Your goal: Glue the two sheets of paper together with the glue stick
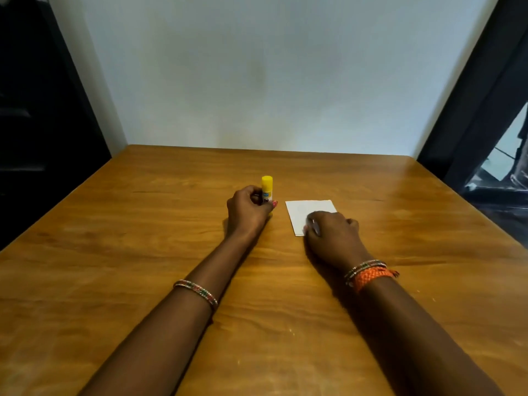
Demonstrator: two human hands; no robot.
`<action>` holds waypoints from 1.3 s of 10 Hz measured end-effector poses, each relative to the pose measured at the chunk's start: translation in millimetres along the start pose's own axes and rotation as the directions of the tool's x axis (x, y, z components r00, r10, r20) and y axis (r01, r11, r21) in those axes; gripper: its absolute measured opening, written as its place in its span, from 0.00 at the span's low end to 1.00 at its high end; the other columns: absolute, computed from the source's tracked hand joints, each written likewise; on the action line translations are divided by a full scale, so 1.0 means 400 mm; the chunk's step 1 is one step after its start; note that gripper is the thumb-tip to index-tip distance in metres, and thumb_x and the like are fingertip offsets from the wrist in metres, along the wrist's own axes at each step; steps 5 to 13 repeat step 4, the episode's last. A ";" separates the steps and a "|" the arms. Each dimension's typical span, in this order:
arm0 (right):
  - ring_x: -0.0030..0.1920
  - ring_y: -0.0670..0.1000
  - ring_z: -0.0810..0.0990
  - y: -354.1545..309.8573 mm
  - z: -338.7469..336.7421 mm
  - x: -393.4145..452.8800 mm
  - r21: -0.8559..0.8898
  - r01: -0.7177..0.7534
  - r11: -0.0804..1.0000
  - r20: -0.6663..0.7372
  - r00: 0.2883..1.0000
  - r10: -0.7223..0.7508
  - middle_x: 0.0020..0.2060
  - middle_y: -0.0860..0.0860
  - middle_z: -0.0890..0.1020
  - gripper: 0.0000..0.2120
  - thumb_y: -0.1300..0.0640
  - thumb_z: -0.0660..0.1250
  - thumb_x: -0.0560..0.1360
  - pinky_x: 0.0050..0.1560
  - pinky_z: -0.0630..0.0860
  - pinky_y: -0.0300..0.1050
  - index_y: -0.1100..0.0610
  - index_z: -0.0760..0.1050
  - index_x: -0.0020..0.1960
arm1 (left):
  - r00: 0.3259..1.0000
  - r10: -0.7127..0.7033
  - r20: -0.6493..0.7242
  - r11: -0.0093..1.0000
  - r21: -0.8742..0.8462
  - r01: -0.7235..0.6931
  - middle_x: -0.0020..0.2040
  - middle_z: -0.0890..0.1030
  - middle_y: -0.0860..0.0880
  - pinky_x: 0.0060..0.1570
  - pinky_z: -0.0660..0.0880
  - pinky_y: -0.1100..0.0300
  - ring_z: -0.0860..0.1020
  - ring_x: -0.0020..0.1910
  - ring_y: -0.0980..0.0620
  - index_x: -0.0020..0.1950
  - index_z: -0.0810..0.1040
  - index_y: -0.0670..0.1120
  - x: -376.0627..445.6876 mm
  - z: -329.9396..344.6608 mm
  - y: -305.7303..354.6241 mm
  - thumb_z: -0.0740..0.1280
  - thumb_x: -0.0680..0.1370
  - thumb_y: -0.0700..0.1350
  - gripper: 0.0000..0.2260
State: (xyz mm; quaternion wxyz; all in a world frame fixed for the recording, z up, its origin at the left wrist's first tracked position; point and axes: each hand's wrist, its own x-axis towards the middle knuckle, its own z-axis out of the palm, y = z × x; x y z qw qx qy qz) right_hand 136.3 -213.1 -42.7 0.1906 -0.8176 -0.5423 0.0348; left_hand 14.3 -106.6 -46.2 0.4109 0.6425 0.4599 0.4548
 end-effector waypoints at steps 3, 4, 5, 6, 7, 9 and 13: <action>0.61 0.56 0.72 0.008 0.024 0.133 -0.035 0.026 0.999 -0.003 1.000 -0.026 0.57 0.53 0.79 0.13 0.52 0.57 0.77 0.64 0.58 0.59 0.55 0.74 0.58 | 0.990 0.142 -0.021 0.987 0.080 -0.140 0.47 0.82 0.47 0.46 0.78 0.58 0.79 0.44 0.53 0.51 0.79 0.44 0.098 0.029 -0.060 0.74 0.70 0.43 0.12; 0.63 0.56 0.71 0.010 0.033 0.138 -0.044 0.036 0.998 -0.051 0.998 -0.038 0.60 0.53 0.78 0.15 0.52 0.57 0.78 0.65 0.57 0.60 0.55 0.73 0.61 | 0.991 0.132 0.020 0.986 0.102 -0.133 0.53 0.81 0.45 0.48 0.77 0.58 0.79 0.50 0.49 0.59 0.75 0.44 0.093 0.035 -0.060 0.73 0.71 0.42 0.17; 0.63 0.56 0.71 0.010 0.033 0.138 -0.044 0.036 0.998 -0.051 0.998 -0.038 0.60 0.53 0.78 0.15 0.52 0.57 0.78 0.65 0.57 0.60 0.55 0.73 0.61 | 0.991 0.132 0.020 0.986 0.102 -0.133 0.53 0.81 0.45 0.48 0.77 0.58 0.79 0.50 0.49 0.59 0.75 0.44 0.093 0.035 -0.060 0.73 0.71 0.42 0.17; 0.63 0.56 0.71 0.010 0.033 0.138 -0.044 0.036 0.998 -0.051 0.998 -0.038 0.60 0.53 0.78 0.15 0.52 0.57 0.78 0.65 0.57 0.60 0.55 0.73 0.61 | 0.991 0.132 0.020 0.986 0.102 -0.133 0.53 0.81 0.45 0.48 0.77 0.58 0.79 0.50 0.49 0.59 0.75 0.44 0.093 0.035 -0.060 0.73 0.71 0.42 0.17; 0.63 0.56 0.71 0.010 0.033 0.138 -0.044 0.036 0.998 -0.051 0.998 -0.038 0.60 0.53 0.78 0.15 0.52 0.57 0.78 0.65 0.57 0.60 0.55 0.73 0.61 | 0.991 0.132 0.020 0.986 0.102 -0.133 0.53 0.81 0.45 0.48 0.77 0.58 0.79 0.50 0.49 0.59 0.75 0.44 0.093 0.035 -0.060 0.73 0.71 0.42 0.17; 0.63 0.56 0.71 0.010 0.033 0.138 -0.044 0.036 0.998 -0.051 0.998 -0.038 0.60 0.53 0.78 0.15 0.52 0.57 0.78 0.65 0.57 0.60 0.55 0.73 0.61 | 0.991 0.132 0.020 0.986 0.102 -0.133 0.53 0.81 0.45 0.48 0.77 0.58 0.79 0.50 0.49 0.59 0.75 0.44 0.093 0.035 -0.060 0.73 0.71 0.42 0.17; 0.63 0.56 0.71 0.010 0.033 0.138 -0.044 0.036 0.998 -0.051 0.998 -0.038 0.60 0.53 0.78 0.15 0.52 0.57 0.78 0.65 0.57 0.60 0.55 0.73 0.61 | 0.991 0.132 0.020 0.986 0.102 -0.133 0.53 0.81 0.45 0.48 0.77 0.58 0.79 0.50 0.49 0.59 0.75 0.44 0.093 0.035 -0.060 0.73 0.71 0.42 0.17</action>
